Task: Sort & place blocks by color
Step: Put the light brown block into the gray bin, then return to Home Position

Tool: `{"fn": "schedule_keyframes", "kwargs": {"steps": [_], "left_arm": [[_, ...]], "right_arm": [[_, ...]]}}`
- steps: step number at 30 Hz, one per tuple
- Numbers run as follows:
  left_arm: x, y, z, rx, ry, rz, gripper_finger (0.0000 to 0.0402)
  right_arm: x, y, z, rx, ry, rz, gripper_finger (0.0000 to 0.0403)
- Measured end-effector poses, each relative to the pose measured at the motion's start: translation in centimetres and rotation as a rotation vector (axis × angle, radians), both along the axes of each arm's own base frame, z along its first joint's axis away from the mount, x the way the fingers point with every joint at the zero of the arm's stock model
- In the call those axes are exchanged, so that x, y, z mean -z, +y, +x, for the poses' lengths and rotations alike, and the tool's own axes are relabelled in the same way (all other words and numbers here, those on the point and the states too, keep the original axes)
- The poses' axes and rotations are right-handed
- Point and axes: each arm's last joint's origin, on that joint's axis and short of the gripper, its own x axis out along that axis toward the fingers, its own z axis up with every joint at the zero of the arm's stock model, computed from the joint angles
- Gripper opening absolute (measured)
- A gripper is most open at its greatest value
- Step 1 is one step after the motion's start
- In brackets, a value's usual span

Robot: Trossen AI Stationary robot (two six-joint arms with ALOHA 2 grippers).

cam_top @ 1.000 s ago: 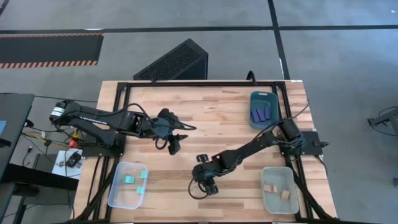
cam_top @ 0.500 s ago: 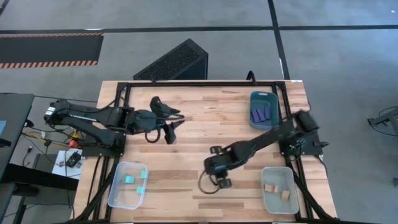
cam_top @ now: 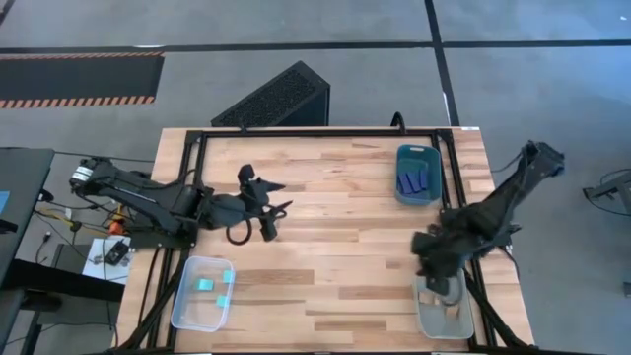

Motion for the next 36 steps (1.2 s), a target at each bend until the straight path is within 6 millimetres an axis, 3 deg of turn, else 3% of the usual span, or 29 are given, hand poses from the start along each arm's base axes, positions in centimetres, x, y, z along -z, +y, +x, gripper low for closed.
{"fn": "schedule_keyframes", "kwargs": {"steps": [4,7,10,17,24,30,36], "left_arm": [[-2.0,0.1,0.2,-0.026,-0.121,0.095,0.0194],[-3.7,0.2,-0.2,-0.035,-0.183,0.162,0.0194],[-4.1,0.5,-0.9,-0.045,-0.162,0.195,0.0194],[-5.0,1.7,-4.2,-0.078,-0.147,0.128,0.0194],[-7.4,2.5,-7.0,-0.083,-0.338,0.024,0.0194],[-8.6,3.0,-9.6,-0.101,-0.462,-0.088,0.0194],[-9.1,3.2,-10.2,-0.144,-0.526,-0.128,0.0194]], "right_arm": [[-1.1,0.4,-3.2,0.074,0.054,0.112,0.0115],[-1.1,1.2,-4.5,0.082,0.103,0.13,0.0115],[-0.5,2.4,-5.5,0.076,0.157,0.113,0.0115],[2.2,6.3,-6.5,0.04,0.255,0.006,0.0116],[5.5,9.1,-7.1,-0.016,0.483,-0.082,0.0167],[5.9,10.4,-5.6,0.098,0.312,-0.003,0.0209],[3.7,8.0,-4.7,0.209,0.056,-0.033,0.0223]]}}
